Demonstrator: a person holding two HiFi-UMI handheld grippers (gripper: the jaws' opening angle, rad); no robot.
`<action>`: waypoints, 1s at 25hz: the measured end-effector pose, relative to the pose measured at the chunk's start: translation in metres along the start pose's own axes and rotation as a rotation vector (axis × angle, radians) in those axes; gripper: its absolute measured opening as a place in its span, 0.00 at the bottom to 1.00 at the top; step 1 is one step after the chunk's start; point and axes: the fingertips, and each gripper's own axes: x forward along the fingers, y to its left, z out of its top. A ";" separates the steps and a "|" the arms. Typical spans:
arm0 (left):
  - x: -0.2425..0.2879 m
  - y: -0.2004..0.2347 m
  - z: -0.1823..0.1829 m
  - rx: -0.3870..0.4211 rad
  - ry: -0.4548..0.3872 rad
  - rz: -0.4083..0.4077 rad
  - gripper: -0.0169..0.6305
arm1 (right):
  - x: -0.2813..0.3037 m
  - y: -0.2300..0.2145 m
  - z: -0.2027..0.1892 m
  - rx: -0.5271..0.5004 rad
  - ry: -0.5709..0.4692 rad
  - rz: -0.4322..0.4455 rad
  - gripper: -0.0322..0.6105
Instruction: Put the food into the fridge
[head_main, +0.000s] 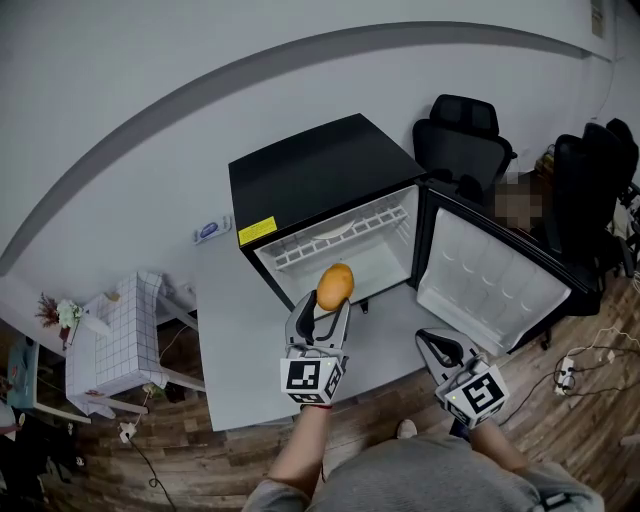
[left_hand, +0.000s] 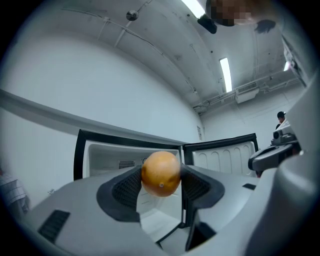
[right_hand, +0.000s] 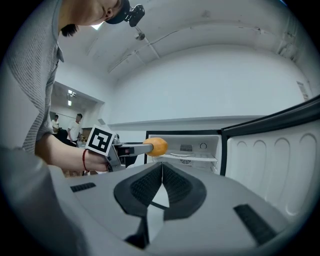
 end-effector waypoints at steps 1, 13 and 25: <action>0.004 0.002 -0.001 0.009 0.004 0.008 0.42 | 0.005 -0.003 0.001 -0.011 -0.001 0.009 0.07; 0.060 0.031 -0.014 0.060 0.048 0.107 0.42 | 0.059 -0.039 -0.006 -0.041 0.001 0.075 0.07; 0.106 0.058 -0.019 -0.051 0.028 0.186 0.42 | 0.085 -0.060 -0.013 -0.024 0.009 0.116 0.07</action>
